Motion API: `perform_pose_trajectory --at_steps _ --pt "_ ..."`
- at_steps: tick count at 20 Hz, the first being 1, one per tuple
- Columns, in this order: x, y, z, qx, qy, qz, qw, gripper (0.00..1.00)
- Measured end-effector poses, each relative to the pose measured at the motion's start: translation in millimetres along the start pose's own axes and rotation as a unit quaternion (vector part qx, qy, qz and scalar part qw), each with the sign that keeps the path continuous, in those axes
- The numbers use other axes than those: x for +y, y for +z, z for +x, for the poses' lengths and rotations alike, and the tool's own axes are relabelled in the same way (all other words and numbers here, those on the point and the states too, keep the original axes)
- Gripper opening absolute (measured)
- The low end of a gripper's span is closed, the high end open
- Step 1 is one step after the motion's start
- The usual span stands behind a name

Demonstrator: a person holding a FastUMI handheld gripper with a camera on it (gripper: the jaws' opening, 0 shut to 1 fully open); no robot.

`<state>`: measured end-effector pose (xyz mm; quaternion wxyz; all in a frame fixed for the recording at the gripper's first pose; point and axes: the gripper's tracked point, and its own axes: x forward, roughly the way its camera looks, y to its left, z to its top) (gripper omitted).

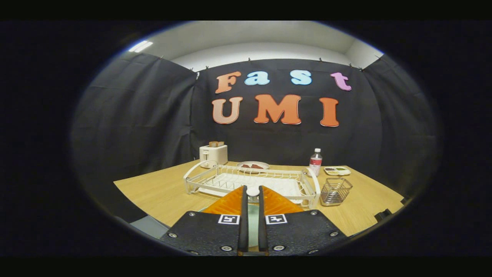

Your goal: Take the plate from the dish rack, then take the spoon from the basket and place it into the plate.

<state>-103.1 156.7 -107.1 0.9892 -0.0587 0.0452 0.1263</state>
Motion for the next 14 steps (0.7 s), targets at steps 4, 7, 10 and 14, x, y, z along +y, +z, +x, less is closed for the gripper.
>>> perform_pose_trajectory --at_steps 4,7,10,14 --pt "12.9 -17.6 7.3 0.012 0.023 0.001 1.0 0.1" --pt "16.5 -27.2 12.0 0.019 0.028 -0.001 0.999 0.1" --pt "19.0 -37.0 15.8 0.031 0.032 -0.001 0.999 0.1" --pt "17.4 -43.5 15.8 0.043 0.033 0.003 0.999 0.14"
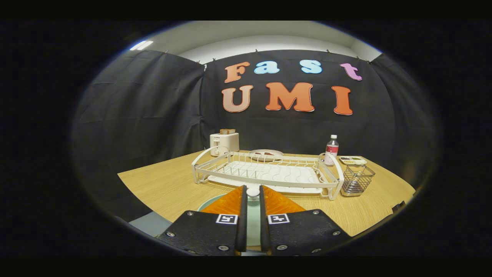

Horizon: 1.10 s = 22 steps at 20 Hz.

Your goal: Take the plate from the dish rack, then take the spoon from the basket and place it into the plate.

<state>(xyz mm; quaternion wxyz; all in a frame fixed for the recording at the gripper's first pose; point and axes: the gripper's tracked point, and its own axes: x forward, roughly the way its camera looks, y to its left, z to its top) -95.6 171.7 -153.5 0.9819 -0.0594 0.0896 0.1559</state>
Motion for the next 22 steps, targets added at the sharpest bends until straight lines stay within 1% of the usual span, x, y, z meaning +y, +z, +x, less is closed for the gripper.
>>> perform_pose_trajectory --at_steps 2,3,4,5,6,7,8,10,11,12,13,17,20,22 --pt "-5.5 -0.3 2.4 0.003 -0.006 0.002 1.0 0.18" --pt "-7.1 -0.3 2.9 0.006 -0.008 0.002 1.0 0.22" --pt "-10.9 0.5 3.7 0.008 -0.013 0.003 1.0 0.35" --pt "-14.2 0.5 3.3 0.011 -0.014 0.003 1.0 0.42" --pt "-18.9 2.4 3.4 0.012 -0.018 0.005 1.0 0.53" --pt "-24.3 4.6 3.2 0.011 -0.022 0.01 1.0 0.56" --pt "-29.5 6.6 3.9 0.013 -0.026 0.016 0.999 0.68" --pt "-40.6 10.1 5.3 0.017 -0.031 0.034 0.999 0.83" --pt "-49.5 14.3 4.0 0.017 -0.038 0.036 0.999 0.86" --pt "-58.8 19.0 3.7 0.015 -0.05 0.031 0.998 0.94" --pt "-71.5 22.8 2.9 0.012 -0.062 0.024 0.998 0.97" --pt "-117.7 45.4 -2.0 -0.005 -0.097 0.04 0.994 0.98" --pt "-168.1 66.6 -14.9 -0.027 -0.143 0.014 0.989 0.98" --pt "-194.3 79.9 -21.7 -0.036 -0.166 0.0 0.986 0.98"
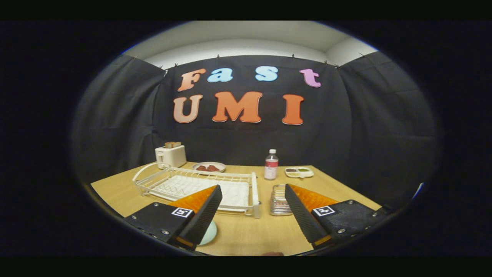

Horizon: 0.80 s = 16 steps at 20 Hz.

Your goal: Take the plate from the dish rack, then take the spoon from the basket and place it into the plate.

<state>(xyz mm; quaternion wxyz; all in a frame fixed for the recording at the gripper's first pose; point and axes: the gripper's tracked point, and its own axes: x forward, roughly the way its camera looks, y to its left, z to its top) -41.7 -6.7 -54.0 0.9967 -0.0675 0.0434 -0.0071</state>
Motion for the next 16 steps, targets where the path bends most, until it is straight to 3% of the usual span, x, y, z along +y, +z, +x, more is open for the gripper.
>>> perform_pose_trajectory --at_steps 8,16 --pt "-87.9 7.2 -0.7 -0.008 -0.073 0.014 0.997 0.98" --pt "-92.4 -5.2 -1.0 -0.006 -0.084 0.004 0.996 0.98"
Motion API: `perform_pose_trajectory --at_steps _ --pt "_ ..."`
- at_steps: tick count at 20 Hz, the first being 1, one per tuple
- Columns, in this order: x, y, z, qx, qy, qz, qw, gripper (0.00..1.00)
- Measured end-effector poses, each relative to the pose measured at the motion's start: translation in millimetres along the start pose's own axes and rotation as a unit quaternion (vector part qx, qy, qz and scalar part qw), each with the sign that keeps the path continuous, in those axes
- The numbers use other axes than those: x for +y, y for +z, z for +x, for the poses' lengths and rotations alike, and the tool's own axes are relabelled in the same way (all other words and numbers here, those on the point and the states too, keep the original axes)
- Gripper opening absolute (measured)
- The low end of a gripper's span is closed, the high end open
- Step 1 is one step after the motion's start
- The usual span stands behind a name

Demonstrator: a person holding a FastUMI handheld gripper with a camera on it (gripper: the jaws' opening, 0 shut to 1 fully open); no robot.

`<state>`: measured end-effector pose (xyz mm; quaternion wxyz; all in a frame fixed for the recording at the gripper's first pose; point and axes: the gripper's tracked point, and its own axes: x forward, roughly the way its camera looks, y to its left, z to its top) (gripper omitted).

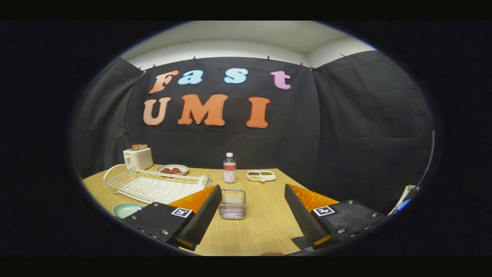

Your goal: Take the plate from the dish rack, then take the spoon from the basket and place it into the plate.

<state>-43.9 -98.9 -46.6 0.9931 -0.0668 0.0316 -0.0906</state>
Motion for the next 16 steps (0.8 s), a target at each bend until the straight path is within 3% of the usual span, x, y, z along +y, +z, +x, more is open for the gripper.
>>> perform_pose_trajectory --at_steps 16 --pt "10.4 -9.8 -2.0 -0.001 -0.005 0.006 1.0 0.98"
